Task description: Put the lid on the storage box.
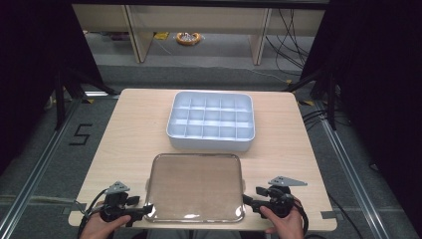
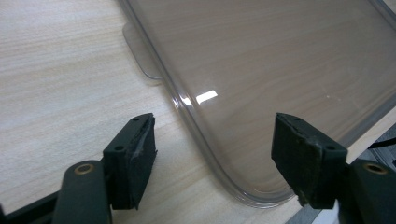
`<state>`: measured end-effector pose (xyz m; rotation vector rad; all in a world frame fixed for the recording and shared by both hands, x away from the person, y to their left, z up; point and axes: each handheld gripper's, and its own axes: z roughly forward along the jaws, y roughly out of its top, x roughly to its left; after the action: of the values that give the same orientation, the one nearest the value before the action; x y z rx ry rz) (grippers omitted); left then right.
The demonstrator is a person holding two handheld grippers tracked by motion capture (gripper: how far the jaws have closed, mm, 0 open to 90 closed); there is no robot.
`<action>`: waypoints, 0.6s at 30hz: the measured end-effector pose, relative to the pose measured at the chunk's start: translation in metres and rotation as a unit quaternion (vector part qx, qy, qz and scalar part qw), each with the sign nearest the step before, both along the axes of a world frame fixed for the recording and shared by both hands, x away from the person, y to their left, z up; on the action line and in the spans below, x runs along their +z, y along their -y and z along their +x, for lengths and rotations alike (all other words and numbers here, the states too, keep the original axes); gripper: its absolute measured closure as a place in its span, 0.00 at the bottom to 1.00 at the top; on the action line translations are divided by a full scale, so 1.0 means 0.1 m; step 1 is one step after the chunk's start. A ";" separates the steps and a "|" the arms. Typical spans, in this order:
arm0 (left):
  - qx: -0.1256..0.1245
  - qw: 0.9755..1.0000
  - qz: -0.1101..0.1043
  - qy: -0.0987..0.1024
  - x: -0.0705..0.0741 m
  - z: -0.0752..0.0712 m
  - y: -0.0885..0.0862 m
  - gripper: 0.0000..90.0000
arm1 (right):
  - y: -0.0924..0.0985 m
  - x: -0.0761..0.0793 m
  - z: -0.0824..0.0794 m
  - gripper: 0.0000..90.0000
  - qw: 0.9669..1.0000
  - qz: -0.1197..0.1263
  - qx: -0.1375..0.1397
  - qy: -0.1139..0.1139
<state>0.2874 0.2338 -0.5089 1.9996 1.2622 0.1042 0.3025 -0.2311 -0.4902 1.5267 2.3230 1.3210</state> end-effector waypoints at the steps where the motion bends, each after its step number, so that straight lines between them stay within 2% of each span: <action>1: 0.002 1.000 -0.002 -0.001 0.00 0.00 0.01 0.40 | -0.05 -0.02 0.00 0.36 1.000 -0.006 0.006 -0.006; 2: 0.009 1.000 0.002 0.003 0.00 -0.01 0.02 0.42 | -0.06 -0.02 0.00 0.36 1.000 -0.013 0.011 -0.005; 4: 0.007 1.000 -0.003 0.005 -0.01 -0.01 0.03 0.44 | -0.10 -0.03 -0.01 0.36 1.000 -0.015 0.013 -0.012; 7: 0.008 1.000 0.006 0.003 -0.01 -0.01 0.03 0.46 | -0.12 -0.06 0.00 0.36 1.000 -0.020 0.021 -0.010; 8: 0.008 1.000 0.002 0.004 -0.01 -0.01 0.04 0.47 | -0.12 -0.06 0.00 0.36 0.999 -0.023 0.020 -0.013; 9: 0.009 1.000 0.003 0.005 -0.01 -0.01 0.04 0.48 | -0.11 -0.07 0.02 0.36 0.999 -0.020 0.029 -0.005; 11: 0.006 1.000 0.007 0.008 -0.01 0.00 0.05 0.50 | -0.10 -0.07 0.02 0.36 0.999 -0.027 0.025 -0.004; 15: 0.009 1.000 0.004 0.008 -0.02 0.01 0.10 0.52 | -0.10 -0.10 0.03 0.37 0.999 -0.020 0.025 -0.014; 17: 0.003 1.000 0.014 0.013 -0.02 0.01 0.13 0.53 | -0.09 -0.11 0.04 0.37 0.999 -0.020 0.019 -0.016; 18: 0.021 1.000 0.011 0.004 -0.01 -0.02 0.17 0.53 | -0.09 -0.12 0.04 0.38 0.999 -0.020 0.017 -0.018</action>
<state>0.2858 0.2171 -0.5102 1.9905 1.3030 0.1465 0.3070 -0.2225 -0.5020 1.5200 2.3920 1.2572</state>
